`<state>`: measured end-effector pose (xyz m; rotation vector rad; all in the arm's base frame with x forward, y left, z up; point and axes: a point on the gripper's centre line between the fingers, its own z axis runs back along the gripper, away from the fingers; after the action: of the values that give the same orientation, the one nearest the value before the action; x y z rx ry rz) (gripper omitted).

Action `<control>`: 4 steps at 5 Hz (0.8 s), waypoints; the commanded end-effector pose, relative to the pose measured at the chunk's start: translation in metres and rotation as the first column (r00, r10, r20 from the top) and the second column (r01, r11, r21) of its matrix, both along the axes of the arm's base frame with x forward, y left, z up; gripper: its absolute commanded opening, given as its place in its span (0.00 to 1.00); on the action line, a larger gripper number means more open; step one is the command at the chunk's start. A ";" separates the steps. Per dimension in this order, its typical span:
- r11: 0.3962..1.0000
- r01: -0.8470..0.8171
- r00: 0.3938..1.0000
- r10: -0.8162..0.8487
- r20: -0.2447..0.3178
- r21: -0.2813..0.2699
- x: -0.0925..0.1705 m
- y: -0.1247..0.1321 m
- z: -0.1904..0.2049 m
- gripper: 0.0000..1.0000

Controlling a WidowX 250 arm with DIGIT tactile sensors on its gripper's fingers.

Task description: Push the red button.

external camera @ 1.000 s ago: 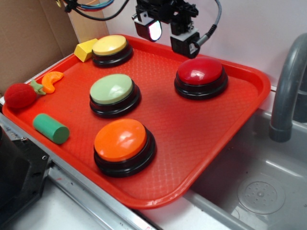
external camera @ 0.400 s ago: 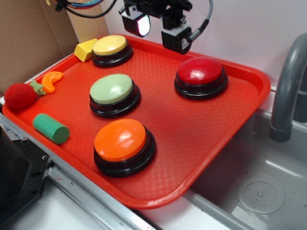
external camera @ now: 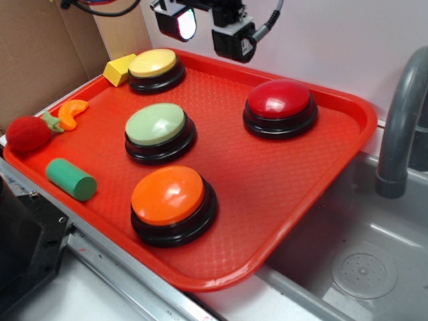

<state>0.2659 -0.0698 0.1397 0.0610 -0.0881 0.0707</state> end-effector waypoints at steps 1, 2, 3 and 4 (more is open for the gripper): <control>0.998 -0.004 0.997 0.008 0.074 -0.055 -0.012 0.004 0.033 1.00; 0.998 -0.028 0.997 0.033 0.071 -0.063 -0.018 0.009 0.033 1.00; 0.996 -0.038 0.996 0.044 0.074 -0.078 -0.025 0.012 0.036 1.00; 0.993 -0.022 0.997 0.030 0.068 -0.113 -0.031 0.013 0.041 1.00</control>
<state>0.2325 -0.0569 0.1666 -0.0380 -0.1072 0.1040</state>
